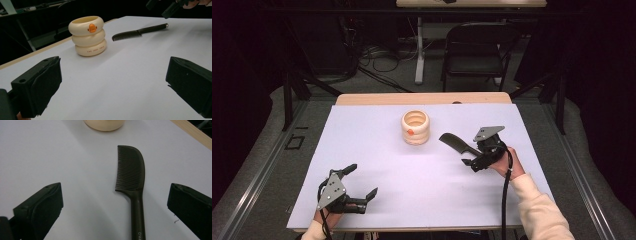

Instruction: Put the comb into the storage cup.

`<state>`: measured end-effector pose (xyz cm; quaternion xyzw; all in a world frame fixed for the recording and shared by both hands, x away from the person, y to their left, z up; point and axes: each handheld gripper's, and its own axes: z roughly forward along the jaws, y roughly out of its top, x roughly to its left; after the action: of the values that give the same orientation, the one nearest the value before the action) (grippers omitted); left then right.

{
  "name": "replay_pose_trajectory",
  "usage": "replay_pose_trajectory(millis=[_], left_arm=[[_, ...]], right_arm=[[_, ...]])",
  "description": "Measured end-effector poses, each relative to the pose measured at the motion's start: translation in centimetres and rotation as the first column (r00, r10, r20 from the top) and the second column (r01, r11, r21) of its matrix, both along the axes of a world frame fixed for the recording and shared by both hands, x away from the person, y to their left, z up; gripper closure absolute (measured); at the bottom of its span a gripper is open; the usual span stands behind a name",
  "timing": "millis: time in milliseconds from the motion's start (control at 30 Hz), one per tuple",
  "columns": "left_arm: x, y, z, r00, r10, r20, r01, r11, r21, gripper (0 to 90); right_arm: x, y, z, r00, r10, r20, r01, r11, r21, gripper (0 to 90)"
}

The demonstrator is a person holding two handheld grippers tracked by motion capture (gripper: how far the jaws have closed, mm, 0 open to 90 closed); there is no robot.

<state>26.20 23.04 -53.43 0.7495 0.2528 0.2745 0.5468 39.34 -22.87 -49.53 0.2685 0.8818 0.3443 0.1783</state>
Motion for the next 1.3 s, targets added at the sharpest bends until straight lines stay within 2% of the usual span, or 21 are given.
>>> replay_pose_trajectory(millis=[233, 267, 333, 400, 467, 600, 800, 867, 933, 967, 1033, 1100, 1233, 1300], left_arm=[[0.0, 0.0, 0.0, 1.0, 0.001, -0.003, -0.001, 1.0, 0.001, 0.3], [0.0, 0.0, 0.0, 1.0, 0.001, -0.004, -0.001, 1.0, 0.0, 0.3], [0.1, 0.0, 0.0, 1.0, 0.001, -0.006, -0.001, 1.0, 0.003, 0.3], [0.1, -0.1, 0.0, 1.0, -0.001, -0.005, 0.001, 1.0, 0.004, 0.3], [0.1, -0.1, 0.0, 1.0, -0.001, -0.005, 0.001, 1.0, 0.005, 0.3], [0.1, 0.0, 0.0, 1.0, 0.001, -0.004, -0.001, 1.0, 0.004, 0.3], [0.1, 0.0, 0.0, 1.0, 0.002, -0.002, -0.002, 1.0, 0.004, 0.3], [0.1, 0.0, 0.0, 1.0, 0.003, -0.003, -0.003, 1.0, 0.004, 0.3], [0.1, 0.0, 0.0, 1.0, 0.003, -0.005, -0.003, 1.0, 0.006, 0.3], [0.1, 0.0, 0.0, 1.0, 0.001, -0.004, -0.001, 1.0, 0.007, 0.3], [0.1, 0.0, 0.0, 1.0, 0.003, -0.005, -0.003, 1.0, 0.007, 0.3], [0.1, 0.0, 0.0, 1.0, 0.003, -0.005, -0.003, 1.0, 0.007, 0.3], [0.1, -0.1, 0.0, 1.0, 0.003, -0.005, -0.002, 0.9999, 0.011, 0.3], [0.1, -0.1, -0.1, 1.0, 0.004, -0.006, -0.004, 1.0, 0.007, 0.3]], right_arm=[[1.4, 0.0, 0.4, 0.9991, -0.011, -0.04, 0.01, 0.9996, -0.028, 0.0], [1.7, 0.1, 0.3, 0.9981, -0.024, -0.057, 0.022, 0.9986, -0.048, 0.0], [1.9, 0.1, 0.1, 0.9975, -0.023, -0.066, 0.019, 0.9981, -0.058, 0.0], [2.4, 0.1, -0.1, 0.9948, -0.035, -0.096, 0.027, 0.9965, -0.079, 0.0], [2.6, 0.2, -0.2, 0.9939, -0.033, -0.105, 0.025, 0.9964, -0.081, 0.0], [3.2, 0.3, -0.3, 0.9894, -0.034, -0.141, 0.018, 0.9933, -0.114, 1.0], [3.8, 0.8, -0.5, 0.9824, -0.055, -0.179, 0.027, 0.988, -0.152, 2.8], [4.1, 0.9, -0.5, 0.9829, -0.05, -0.177, 0.023, 0.988, -0.152, 3.3], [4.3, 1.0, -0.6, 0.9808, -0.059, -0.186, 0.028, 0.9852, -0.169, 6.2], [4.3, 1.0, -0.5, 0.9762, -0.065, -0.207, 0.026, 0.9824, -0.185, 6.8], [4.5, 1.1, -0.8, 0.9762, -0.057, -0.209, 0.015, 0.9809, -0.194, 8.2], [4.6, 1.2, -0.8, 0.9734, -0.056, -0.222, 0.005, 0.9741, -0.226, 12.6], [4.9, 1.4, -1.1, 0.9708, -0.069, -0.23, 0.011, 0.9701, -0.242, 15.1], [5.1, 1.6, -1.1, 0.9662, -0.081, -0.245, 0.011, 0.9618, -0.274, 18.8]])
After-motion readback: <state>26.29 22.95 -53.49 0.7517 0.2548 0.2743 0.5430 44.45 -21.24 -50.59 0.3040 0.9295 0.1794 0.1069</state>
